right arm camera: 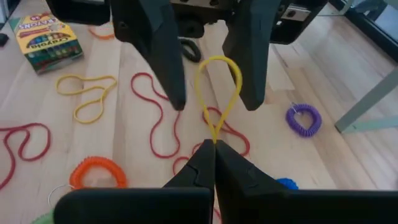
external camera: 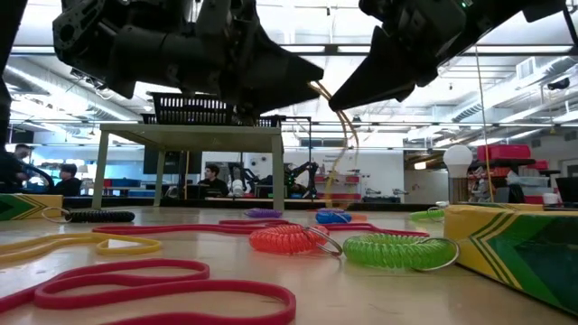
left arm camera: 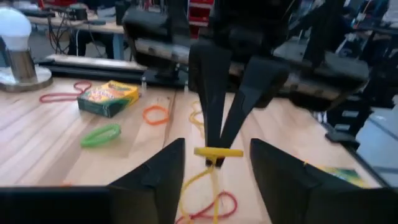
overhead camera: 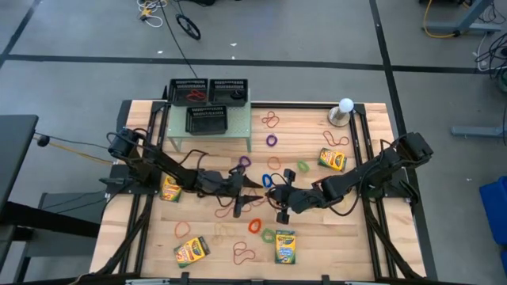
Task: Pick & Place Office Desk Supplies
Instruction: Put the yellow rubber band into the top left black bin on the shelf, then put the crayon box into the bottom black bin on the shelf
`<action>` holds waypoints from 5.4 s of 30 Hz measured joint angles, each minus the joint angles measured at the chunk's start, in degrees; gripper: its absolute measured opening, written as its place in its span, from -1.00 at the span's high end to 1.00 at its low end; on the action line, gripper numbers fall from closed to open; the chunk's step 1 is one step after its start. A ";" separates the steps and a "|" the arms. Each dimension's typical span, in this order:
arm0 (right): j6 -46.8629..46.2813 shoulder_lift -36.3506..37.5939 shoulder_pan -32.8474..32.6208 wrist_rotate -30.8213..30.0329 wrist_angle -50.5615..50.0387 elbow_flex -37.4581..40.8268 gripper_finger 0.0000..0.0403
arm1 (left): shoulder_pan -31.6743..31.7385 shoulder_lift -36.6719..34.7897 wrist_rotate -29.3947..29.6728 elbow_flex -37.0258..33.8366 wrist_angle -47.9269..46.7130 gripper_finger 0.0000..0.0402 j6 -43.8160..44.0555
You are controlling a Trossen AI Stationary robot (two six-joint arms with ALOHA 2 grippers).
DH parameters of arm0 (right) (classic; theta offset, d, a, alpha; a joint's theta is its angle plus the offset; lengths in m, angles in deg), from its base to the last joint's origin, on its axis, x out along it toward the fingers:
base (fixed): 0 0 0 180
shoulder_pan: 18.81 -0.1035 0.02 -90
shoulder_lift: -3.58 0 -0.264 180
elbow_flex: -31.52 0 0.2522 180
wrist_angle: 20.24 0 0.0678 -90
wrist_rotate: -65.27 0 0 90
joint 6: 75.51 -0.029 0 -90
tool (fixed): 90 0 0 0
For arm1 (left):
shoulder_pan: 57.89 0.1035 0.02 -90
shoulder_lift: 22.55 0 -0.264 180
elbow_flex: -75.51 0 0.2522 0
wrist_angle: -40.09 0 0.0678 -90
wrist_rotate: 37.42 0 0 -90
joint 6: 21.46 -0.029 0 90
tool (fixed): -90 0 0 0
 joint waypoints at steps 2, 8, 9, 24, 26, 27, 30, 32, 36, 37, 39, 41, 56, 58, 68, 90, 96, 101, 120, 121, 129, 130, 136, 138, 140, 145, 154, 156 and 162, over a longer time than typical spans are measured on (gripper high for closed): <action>0.46 0.00 -0.02 0.00 0.88 0.00 0.98 | 0.00 0.00 -0.16 0.00 0.25 0.26 -0.02; 0.75 0.00 -0.02 -0.02 3.18 0.00 0.97 | 0.57 -0.13 -0.16 0.00 0.68 0.88 -1.11; 0.65 0.00 -0.02 -0.18 3.55 0.00 0.96 | 0.68 -0.49 -0.20 -0.02 0.61 0.93 -1.50; -0.79 0.00 -0.19 -2.95 3.42 -0.02 0.12 | 2.28 -27.69 12.72 -0.07 -28.08 0.96 -9.31; -0.68 0.00 -0.04 -3.93 3.42 -0.02 0.10 | 2.90 -32.50 14.96 -0.07 -31.91 0.96 -9.93; -0.60 0.00 -0.04 -4.47 3.42 -0.02 0.11 | 3.39 -34.90 16.20 -0.07 -33.90 0.96 -10.25; 0.97 -0.02 -0.02 -6.05 3.42 -0.02 0.18 | 6.14 -41.91 20.45 -0.07 -38.86 0.96 -11.86; 1.56 -0.02 0.03 -6.80 3.43 -0.02 0.27 | 9.07 -46.40 22.59 -0.07 -41.11 0.96 -12.99; 2.11 -0.02 0.29 -6.95 3.42 -0.02 0.51 | 16.43 -53.63 24.77 -0.02 -42.71 0.96 -16.93; 2.11 -0.02 0.31 -6.95 3.42 -0.02 0.58 | 18.46 -54.88 24.87 0.23 -43.07 0.96 -18.11; 2.14 -0.02 0.33 -6.95 3.42 -0.02 0.70 | 22.88 -56.71 24.70 1.59 -45.13 0.96 -20.21; 2.16 -0.02 0.31 -6.94 3.43 -0.02 0.81 | 27.63 -57.33 23.83 3.74 -47.32 0.96 -22.02; 2.11 -0.04 0.31 -6.91 4.01 -0.04 0.91 | 60.92 -46.34 6.43 10.15 -56.88 0.96 -21.89; 2.11 -0.04 0.31 -6.91 4.30 -0.04 0.94 | 62.57 -44.75 4.82 10.15 -57.11 0.96 -21.90; 2.31 -0.07 0.31 -6.89 4.32 -0.04 0.93 | 64.28 -41.31 4.27 10.14 -63.59 0.70 -21.00; 1.72 -0.07 0.59 -6.83 4.75 -0.07 0.92 | 62.45 -51.37 14.38 10.14 -75.79 -0.02 -20.97; 2.13 -0.07 0.92 -6.26 4.73 -0.07 0.92 | 62.22 -55.95 7.24 14.67 -83.79 0.07 -17.05; 7.04 0.74 1.33 -4.09 4.38 -0.11 0.93 | 57.74 -58.80 -5.48 20.73 -92.54 0.24 -15.63; 10.98 8.25 10.80 10.11 25.75 15.87 0.97 | 13.48 -51.24 -11.71 21.31 -109.56 0.96 0.31; 11.48 8.54 10.67 10.11 25.87 15.87 0.97 | 11.83 -50.02 -11.07 21.31 -109.98 0.97 1.14; 11.88 9.22 9.74 10.42 23.79 15.85 0.97 | 3.34 -44.04 -6.37 21.24 -122.59 0.98 11.69; 11.93 9.22 9.63 10.43 23.78 15.85 0.97 | 2.75 -44.02 -6.26 21.24 -123.79 0.98 13.29; 12.81 9.21 9.18 10.40 24.13 15.85 0.97 | -1.28 -45.06 -9.73 13.29 -126.75 0.97 20.92; 12.82 9.22 9.18 10.40 24.16 15.85 0.97 | -2.89 -44.96 -10.21 8.92 -125.24 0.94 22.76; 12.82 9.22 9.18 10.40 24.25 15.85 0.97 | -4.42 -44.94 -10.19 5.10 -123.29 0.88 23.87; 12.82 9.21 9.18 10.39 24.41 15.85 0.97 | -5.06 -44.70 -8.69 -0.50 -119.23 0.63 27.75; 12.96 9.20 9.18 10.31 24.88 15.85 0.97 | -5.03 -39.14 -5.10 -3.36 -118.71 0.20 33.52; 13.22 9.20 9.18 10.27 24.93 15.85 0.97 | -5.03 -36.40 -5.08 -3.83 -118.69 0.20 34.19; 13.35 9.20 9.18 10.27 25.14 15.85 0.97 | -5.08 -29.54 -5.10 -3.86 -117.96 0.54 34.23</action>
